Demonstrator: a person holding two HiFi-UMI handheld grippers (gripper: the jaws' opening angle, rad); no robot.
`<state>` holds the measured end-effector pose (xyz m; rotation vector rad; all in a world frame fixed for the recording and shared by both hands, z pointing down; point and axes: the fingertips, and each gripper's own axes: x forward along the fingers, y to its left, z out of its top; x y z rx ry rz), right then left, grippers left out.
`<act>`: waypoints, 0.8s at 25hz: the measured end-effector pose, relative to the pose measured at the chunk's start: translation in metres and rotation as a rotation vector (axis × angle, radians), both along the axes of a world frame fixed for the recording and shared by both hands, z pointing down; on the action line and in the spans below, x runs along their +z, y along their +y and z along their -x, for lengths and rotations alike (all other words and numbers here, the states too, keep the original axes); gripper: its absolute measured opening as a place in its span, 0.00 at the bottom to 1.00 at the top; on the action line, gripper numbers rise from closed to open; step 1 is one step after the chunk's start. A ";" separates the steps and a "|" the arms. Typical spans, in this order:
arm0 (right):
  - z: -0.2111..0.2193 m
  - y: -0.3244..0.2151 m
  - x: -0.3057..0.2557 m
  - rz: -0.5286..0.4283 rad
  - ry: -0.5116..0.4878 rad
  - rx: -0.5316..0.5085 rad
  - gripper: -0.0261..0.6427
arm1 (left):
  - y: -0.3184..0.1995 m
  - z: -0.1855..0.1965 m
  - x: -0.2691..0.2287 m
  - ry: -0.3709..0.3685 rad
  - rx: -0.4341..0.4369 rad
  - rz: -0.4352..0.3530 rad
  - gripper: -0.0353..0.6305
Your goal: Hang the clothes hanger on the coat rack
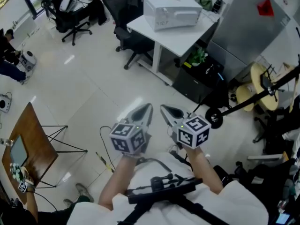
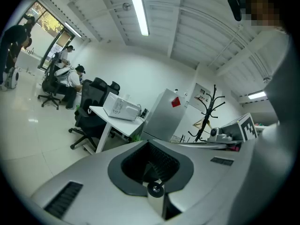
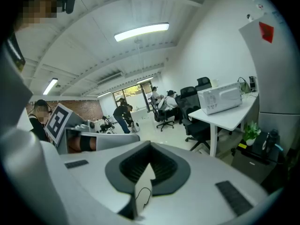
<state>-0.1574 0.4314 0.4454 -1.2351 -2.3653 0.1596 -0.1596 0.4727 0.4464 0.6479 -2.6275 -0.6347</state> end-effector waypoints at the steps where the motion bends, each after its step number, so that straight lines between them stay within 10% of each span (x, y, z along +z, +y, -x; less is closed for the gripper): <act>1: 0.000 0.000 0.000 -0.002 0.001 0.006 0.04 | -0.001 0.001 0.000 0.000 0.006 -0.001 0.05; 20: -0.003 -0.004 0.005 -0.006 -0.001 0.211 0.04 | -0.001 0.005 0.007 -0.003 0.194 -0.025 0.05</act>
